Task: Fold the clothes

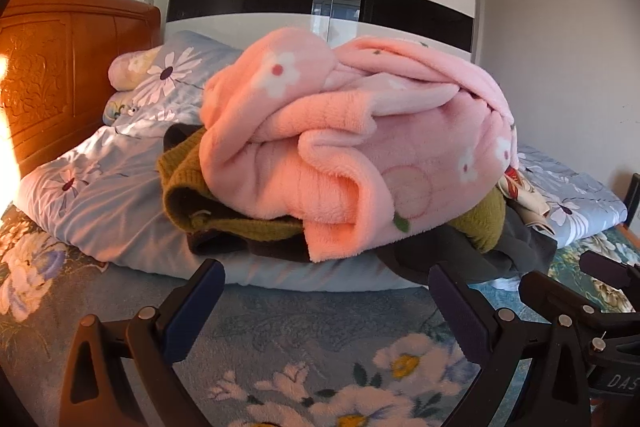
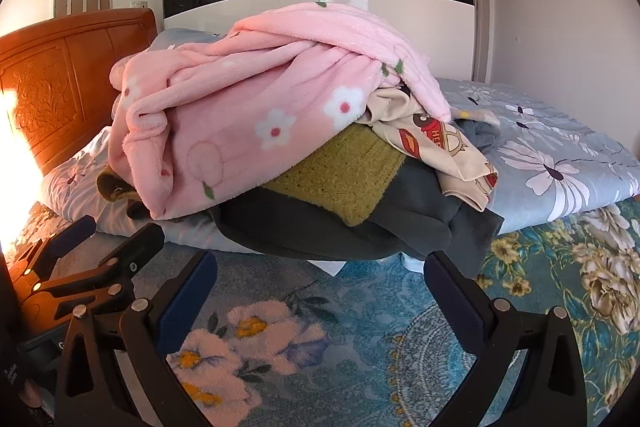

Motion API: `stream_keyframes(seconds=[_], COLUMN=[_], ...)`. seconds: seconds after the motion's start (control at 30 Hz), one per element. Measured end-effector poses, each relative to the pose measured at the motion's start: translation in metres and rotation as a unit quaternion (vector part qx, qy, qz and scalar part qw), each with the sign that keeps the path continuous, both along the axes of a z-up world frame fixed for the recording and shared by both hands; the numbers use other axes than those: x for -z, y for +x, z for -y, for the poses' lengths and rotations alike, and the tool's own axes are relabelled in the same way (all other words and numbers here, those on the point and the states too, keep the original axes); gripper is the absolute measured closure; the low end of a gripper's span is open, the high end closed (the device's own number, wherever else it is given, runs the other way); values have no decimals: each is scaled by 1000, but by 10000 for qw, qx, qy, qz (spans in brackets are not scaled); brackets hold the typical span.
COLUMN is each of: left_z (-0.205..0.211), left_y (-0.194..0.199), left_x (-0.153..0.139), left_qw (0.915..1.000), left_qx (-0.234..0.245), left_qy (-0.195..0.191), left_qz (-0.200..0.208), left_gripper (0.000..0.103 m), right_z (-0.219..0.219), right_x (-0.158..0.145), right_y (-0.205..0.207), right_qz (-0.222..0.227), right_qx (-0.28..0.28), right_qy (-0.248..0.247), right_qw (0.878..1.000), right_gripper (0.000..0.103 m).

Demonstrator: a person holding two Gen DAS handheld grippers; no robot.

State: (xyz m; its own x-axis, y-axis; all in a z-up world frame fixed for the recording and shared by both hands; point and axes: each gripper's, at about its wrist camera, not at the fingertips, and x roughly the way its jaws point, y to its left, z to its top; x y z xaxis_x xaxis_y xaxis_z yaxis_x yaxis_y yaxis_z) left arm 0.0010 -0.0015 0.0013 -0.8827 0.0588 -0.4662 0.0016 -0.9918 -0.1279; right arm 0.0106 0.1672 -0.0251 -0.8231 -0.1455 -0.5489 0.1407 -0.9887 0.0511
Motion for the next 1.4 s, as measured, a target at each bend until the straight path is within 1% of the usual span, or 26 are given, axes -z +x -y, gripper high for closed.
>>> stream_keyframes(seconds=[0.23,0.37,0.67,0.73,0.83,1.03,1.13,1.23,1.4], left_z=[9,14,26,28,31,39,41,42,39], left_y=[6,10,17,17,19,21,20,20,19], left_x=[-8,-12,-22,-22,-23,-26,-26,-25,-24], left_qw=[9995,9987,9958,9964,9964,9965,9969,9970,9976], left_qx=[-35,-56,-99,-76,-67,-104,-90,-89,-103], left_qy=[40,64,113,97,62,164,142,192,131], left_qz=[-321,-504,-904,-837,-847,-814,-768,-749,-677], left_gripper=[0,0,0,0,0,0,0,0,0], right_z=[-1,7,14,14,17,20,21,21,22], right_x=[-6,-9,-16,-17,-19,-21,-22,-23,-23], right_y=[2,6,9,10,12,14,15,15,16], right_qz=[-61,-155,-247,-260,-306,-322,-317,-296,-302], right_qx=[-74,-35,-31,-44,-73,-110,-95,-85,-83], right_qy=[102,252,349,299,283,324,310,294,337], right_qw=[9999,9996,9991,9992,9991,9989,9990,9991,9989], right_gripper=[0,0,0,0,0,0,0,0,0])
